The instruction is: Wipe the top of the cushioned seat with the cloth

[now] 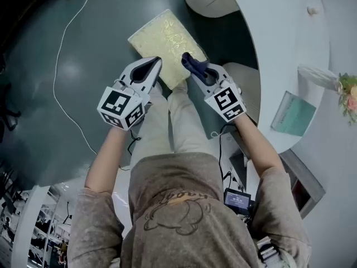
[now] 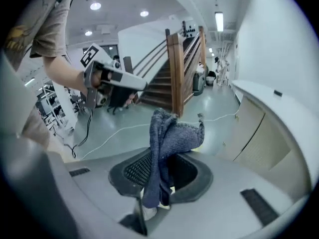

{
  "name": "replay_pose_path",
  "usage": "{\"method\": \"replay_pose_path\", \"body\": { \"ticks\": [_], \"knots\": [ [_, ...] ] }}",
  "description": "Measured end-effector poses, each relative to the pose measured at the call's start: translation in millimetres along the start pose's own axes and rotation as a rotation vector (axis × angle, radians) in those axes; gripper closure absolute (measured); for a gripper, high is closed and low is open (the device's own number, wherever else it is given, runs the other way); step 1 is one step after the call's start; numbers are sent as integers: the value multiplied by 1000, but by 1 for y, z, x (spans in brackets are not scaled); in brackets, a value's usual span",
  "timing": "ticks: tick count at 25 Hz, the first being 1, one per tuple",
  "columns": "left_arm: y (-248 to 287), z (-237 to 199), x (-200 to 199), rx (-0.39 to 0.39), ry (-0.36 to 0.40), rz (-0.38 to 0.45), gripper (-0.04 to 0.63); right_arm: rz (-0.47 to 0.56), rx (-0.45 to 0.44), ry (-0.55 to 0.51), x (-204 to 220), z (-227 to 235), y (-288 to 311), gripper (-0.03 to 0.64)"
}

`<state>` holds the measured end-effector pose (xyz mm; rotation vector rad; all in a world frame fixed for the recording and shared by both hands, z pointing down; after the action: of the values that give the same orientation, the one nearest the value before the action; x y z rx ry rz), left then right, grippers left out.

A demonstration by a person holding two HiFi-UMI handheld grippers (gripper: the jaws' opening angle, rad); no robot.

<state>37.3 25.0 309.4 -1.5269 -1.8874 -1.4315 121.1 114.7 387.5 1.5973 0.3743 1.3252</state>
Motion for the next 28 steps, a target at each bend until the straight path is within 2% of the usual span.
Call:
{"method": "replay_pose_path", "body": {
  "ticks": [8, 13, 16, 19, 22, 28],
  "knots": [
    [-57, 55, -104, 26, 168, 51, 577, 201, 76, 51, -107, 10, -123, 520],
    [-95, 90, -161, 40, 236, 126, 577, 319, 115, 20, -160, 0, -200, 520],
    [-114, 110, -190, 55, 274, 166, 577, 355, 142, -32, -184, -8, -238, 519],
    [-119, 132, -209, 83, 348, 162, 577, 391, 160, -90, -199, -12, -268, 518],
    [-124, 156, -225, 122, 410, 165, 577, 439, 165, -90, -210, -12, -296, 518],
    [-144, 182, -228, 134, 444, 177, 577, 529, 213, -70, -214, -19, -335, 518]
  ]
}}
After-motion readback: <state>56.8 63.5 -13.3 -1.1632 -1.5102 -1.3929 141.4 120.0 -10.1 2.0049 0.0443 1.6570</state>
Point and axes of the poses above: the fingertips, and each gripper's own axes: y forward along the fingers, z to its right, x out of its underside, the point moved 1 cm from there along -y, backward along the fingers, and after that the axes turned 11 degrees about -z, right-handed, at the moved point
